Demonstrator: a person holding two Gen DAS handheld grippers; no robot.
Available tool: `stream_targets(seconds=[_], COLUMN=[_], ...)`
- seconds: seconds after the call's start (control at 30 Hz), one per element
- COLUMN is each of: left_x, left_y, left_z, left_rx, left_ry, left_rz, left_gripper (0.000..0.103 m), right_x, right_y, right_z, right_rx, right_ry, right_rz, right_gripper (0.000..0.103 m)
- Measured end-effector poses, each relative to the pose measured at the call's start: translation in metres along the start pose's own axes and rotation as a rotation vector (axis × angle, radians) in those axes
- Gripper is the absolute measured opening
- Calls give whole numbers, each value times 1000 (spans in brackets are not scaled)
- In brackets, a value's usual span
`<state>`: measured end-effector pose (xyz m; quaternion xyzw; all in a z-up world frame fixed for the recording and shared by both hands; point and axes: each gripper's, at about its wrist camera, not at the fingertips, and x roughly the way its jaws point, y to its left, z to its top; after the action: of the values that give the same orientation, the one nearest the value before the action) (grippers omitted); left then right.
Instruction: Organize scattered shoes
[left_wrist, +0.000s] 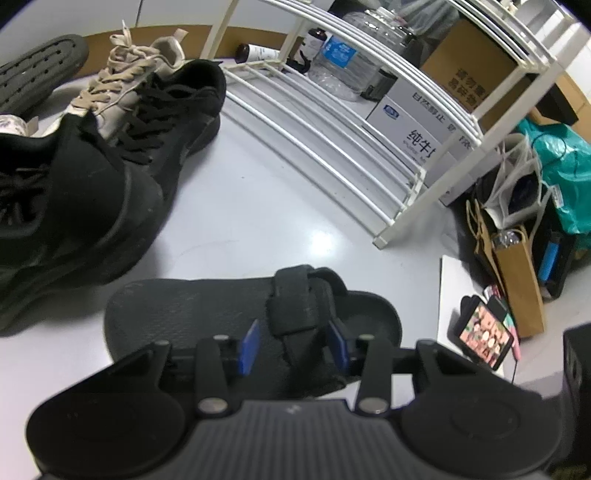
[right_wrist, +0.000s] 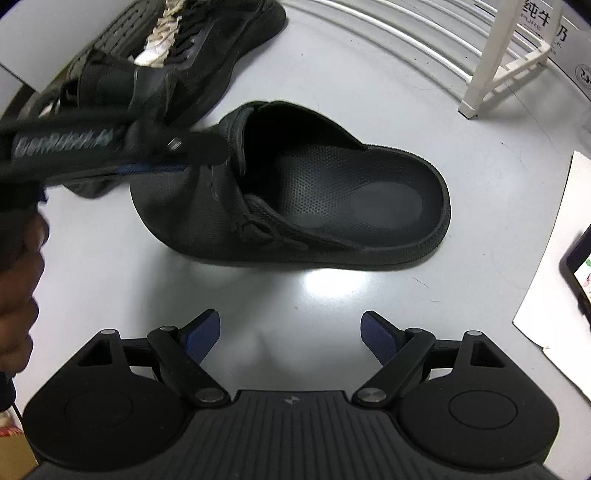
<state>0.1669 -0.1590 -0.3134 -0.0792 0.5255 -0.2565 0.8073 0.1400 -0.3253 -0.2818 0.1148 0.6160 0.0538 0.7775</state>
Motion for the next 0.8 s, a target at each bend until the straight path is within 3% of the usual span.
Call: stream_targets(seconds=[0.37,0.63,0.8], left_x=[-49,-97,-102], left_y=[20,50,73], left_z=[-19,-48,-62], left_rx=[42,81,2], left_ry=[19,-5,-28], left_rz=[63,186,197], left_gripper=[52,65,67], right_x=[10,13,13], right_y=[-9,2,5], right_z=[7,11,14], right_rx=[55,32,53], right_ry=[-57,-93,-98], right_rz=[18,50,86], right_gripper=[87,87,87])
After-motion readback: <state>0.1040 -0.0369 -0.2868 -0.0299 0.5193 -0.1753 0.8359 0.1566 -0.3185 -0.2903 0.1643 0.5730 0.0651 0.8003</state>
